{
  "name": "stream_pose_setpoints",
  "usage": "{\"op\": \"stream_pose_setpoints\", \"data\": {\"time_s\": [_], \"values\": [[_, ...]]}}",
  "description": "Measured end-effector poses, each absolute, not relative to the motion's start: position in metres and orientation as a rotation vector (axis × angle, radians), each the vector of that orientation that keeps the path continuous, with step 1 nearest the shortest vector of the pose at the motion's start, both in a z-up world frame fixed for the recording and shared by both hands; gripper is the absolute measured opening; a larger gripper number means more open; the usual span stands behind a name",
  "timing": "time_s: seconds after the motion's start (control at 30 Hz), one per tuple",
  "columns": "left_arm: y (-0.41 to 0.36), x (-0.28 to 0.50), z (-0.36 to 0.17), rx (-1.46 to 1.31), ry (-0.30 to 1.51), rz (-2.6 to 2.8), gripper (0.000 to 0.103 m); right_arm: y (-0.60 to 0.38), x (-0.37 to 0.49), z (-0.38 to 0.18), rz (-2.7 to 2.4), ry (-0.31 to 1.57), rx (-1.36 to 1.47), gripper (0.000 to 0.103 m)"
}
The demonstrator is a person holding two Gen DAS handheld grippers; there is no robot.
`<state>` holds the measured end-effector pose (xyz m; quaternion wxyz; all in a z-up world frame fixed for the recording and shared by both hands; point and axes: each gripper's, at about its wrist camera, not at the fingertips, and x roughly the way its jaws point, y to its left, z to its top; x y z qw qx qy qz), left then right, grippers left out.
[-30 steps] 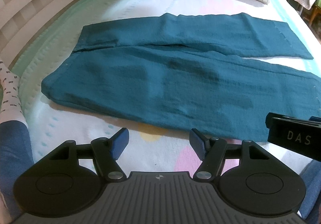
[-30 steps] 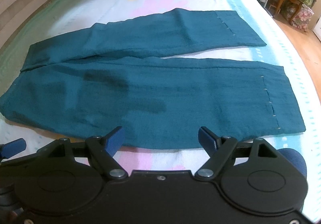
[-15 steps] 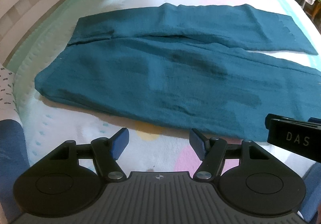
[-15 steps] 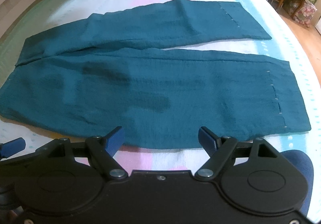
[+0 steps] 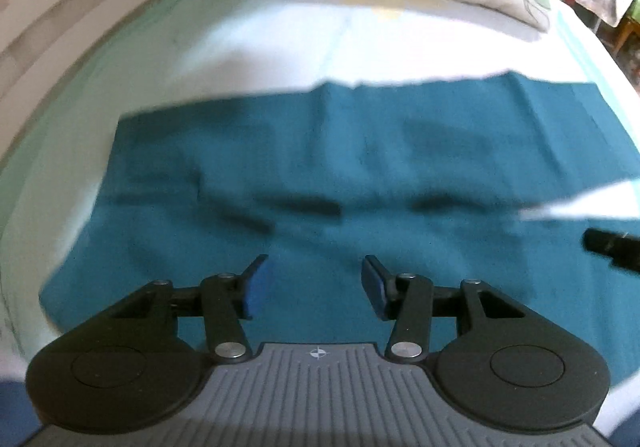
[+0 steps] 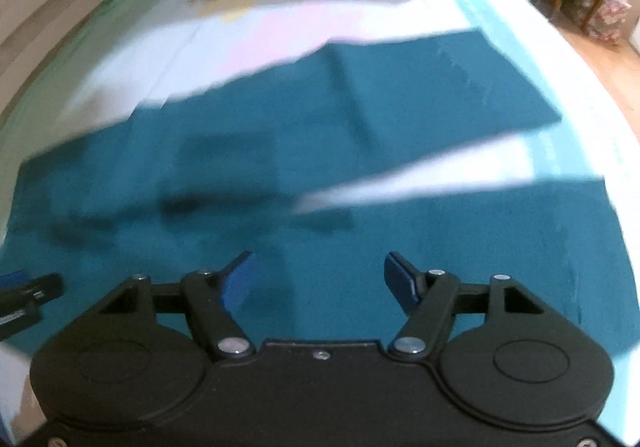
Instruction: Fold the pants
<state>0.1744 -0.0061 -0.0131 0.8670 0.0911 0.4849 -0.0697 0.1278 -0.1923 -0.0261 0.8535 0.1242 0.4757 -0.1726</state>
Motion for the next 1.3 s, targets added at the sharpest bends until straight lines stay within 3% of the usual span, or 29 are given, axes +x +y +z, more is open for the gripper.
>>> {"op": "stream_pose_setpoints", "data": {"time_s": [0.43,0.5,0.77,1.0,1.1,1.13,1.3], "values": [[-0.023,0.287,-0.037,0.142,1.037,-0.167,0.048,-0.297,0.293,-0.042,-0.488,0.975,0.261,0.069],[-0.022,0.296,-0.043,0.131,1.048,-0.161,0.048,-0.314,0.315,-0.049,-0.516,0.987,0.280,0.065],[-0.011,0.321,-0.063,0.092,1.096,-0.147,0.048,-0.352,0.382,-0.065,-0.624,0.956,0.365,0.066],[-0.004,0.328,-0.068,0.127,1.107,-0.134,0.048,-0.367,0.407,-0.101,-0.679,1.079,0.432,0.064],[-0.002,0.330,-0.065,0.128,1.111,-0.135,0.048,-0.366,0.401,-0.111,-0.671,1.125,0.414,0.037],[-0.001,0.331,-0.063,0.125,1.111,-0.138,0.048,-0.365,0.395,-0.109,-0.655,1.115,0.408,0.005],[0.000,0.338,-0.048,0.103,1.095,-0.157,0.048,-0.365,0.349,-0.087,-0.571,1.060,0.393,0.007]]}}
